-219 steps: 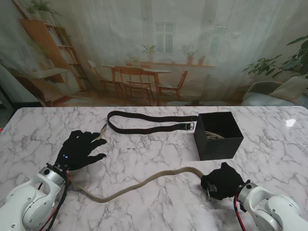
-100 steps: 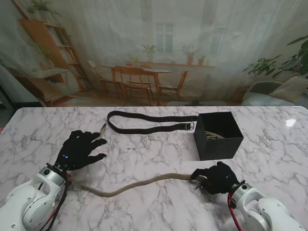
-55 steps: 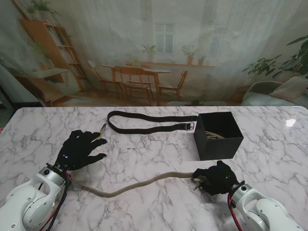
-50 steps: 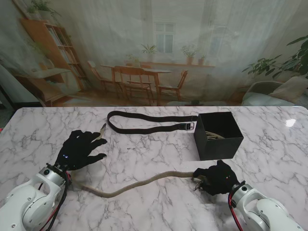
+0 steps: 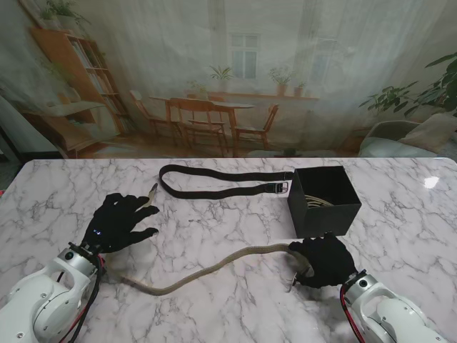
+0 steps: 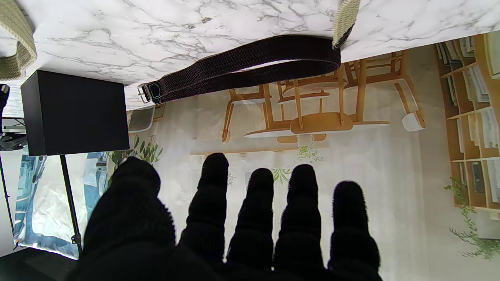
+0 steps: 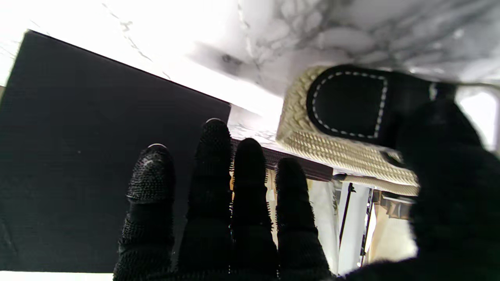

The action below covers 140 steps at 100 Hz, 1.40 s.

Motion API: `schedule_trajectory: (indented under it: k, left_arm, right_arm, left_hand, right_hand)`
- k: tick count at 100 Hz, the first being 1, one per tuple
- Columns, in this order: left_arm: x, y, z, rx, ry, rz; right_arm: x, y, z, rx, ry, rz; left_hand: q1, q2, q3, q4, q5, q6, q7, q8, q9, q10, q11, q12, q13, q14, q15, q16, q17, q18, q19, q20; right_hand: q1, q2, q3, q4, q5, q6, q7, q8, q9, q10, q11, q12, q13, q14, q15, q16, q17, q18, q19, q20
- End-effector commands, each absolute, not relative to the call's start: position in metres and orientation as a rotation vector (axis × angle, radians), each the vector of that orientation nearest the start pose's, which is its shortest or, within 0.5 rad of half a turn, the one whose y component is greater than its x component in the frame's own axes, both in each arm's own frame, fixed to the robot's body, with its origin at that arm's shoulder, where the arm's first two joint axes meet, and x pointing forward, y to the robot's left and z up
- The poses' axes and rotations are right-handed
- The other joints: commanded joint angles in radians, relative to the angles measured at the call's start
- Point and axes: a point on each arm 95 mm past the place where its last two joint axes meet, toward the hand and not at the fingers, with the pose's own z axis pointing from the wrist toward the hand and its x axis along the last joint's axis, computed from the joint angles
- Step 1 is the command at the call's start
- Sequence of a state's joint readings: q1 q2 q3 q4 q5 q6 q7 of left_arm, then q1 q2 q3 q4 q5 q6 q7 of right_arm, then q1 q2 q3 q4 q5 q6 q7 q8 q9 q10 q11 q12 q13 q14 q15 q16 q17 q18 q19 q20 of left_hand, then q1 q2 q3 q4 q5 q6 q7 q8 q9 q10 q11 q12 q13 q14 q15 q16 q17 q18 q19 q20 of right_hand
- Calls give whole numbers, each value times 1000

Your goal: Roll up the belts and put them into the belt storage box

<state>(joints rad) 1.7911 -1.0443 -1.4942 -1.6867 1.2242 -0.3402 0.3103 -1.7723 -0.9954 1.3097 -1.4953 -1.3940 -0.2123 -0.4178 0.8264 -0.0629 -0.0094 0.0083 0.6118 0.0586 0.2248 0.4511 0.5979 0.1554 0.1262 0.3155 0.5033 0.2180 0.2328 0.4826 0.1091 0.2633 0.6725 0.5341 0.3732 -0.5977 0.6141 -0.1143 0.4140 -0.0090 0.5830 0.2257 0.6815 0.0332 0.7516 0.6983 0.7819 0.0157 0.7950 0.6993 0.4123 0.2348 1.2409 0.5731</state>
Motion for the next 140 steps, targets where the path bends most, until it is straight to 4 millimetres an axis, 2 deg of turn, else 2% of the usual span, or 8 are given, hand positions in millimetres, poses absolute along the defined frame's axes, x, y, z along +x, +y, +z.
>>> schedule_trajectory:
  k: [1,30,66,78,118,125,130,140]
  left_arm:
    - [352,67,-303,-804,1494,-1565]
    - [352,67,-303,-806,1494,-1563]
    - [352,67,-303,-809,1492,-1564]
    - [352,67,-303,-808,1492,-1565]
    - [353,66,-303,-804,1487,-1574]
    - [353,66,-303,-802,1486,-1576]
    - [353,66,-303,-802,1484,-1577]
    - [353,66,-303,-801,1482,-1580]
  right_arm:
    - [329,-62,-390,753,1696,1354]
    - [331,-60,-395,839,1654,1280]
    - [335,-52,-399,904,1629,1324]
    - [336,-50,-401,903,1607,1360]
    - [338,-47,-403,912,1580,1402]
    - [338,-46,-403,919,1582,1410]
    - [339,-46,-403,927,1580,1420]
    - [339,-44,-404,943,1571,1437]
  left_hand:
    - [30,51,-19,-16,-27,27,-9,3,-22,5,18,10,-1,6,19,10,-17,29,18,7]
    - [28,52,-19,-16,-31,27,-12,2,-25,5,16,9,-3,9,18,10,-17,29,18,7]
    - [25,54,-19,-16,-31,27,-13,2,-27,6,15,9,-4,9,17,10,-18,29,16,6]
    - [26,54,-19,-16,-31,27,-13,2,-27,6,15,9,-4,8,17,10,-19,29,15,6]
    - [26,55,-19,-16,-34,28,-13,2,-37,5,13,9,-7,7,17,10,-18,26,16,7]
    - [26,55,-19,-16,-35,27,-13,2,-38,6,14,9,-6,5,18,11,-17,26,16,7]
    - [27,55,-18,-16,-35,29,-14,2,-39,5,14,9,-7,7,18,11,-17,25,17,7]
    - [27,55,-19,-16,-36,28,-14,2,-39,6,15,9,-6,7,19,11,-16,25,17,7]
  right_hand:
    - [-46,19,-16,33,-39,52,-24,-18,-35,15,41,18,-33,-2,50,23,-19,-10,21,18]
    - [-84,67,-13,26,-47,161,-74,-55,23,-6,149,98,6,2,153,61,-13,4,47,37]
    - [-89,137,147,3,295,-210,207,398,-11,46,-64,-60,-37,10,63,11,-57,26,25,69]
    - [17,120,143,-93,398,-253,338,248,76,8,-140,-160,19,-2,9,-28,-42,42,18,68]
    - [185,45,278,-132,383,-132,378,-26,607,-75,-45,-144,431,-15,142,21,164,15,96,28]
    - [181,53,319,-116,337,-49,229,-68,707,-97,-18,-146,513,-9,177,20,195,14,122,9]
    - [155,78,368,-12,245,13,13,-8,771,-104,12,-152,532,-2,253,45,221,14,140,-5]
    - [174,81,375,-3,16,35,4,-7,779,-110,72,-154,536,6,332,44,249,20,152,-11]
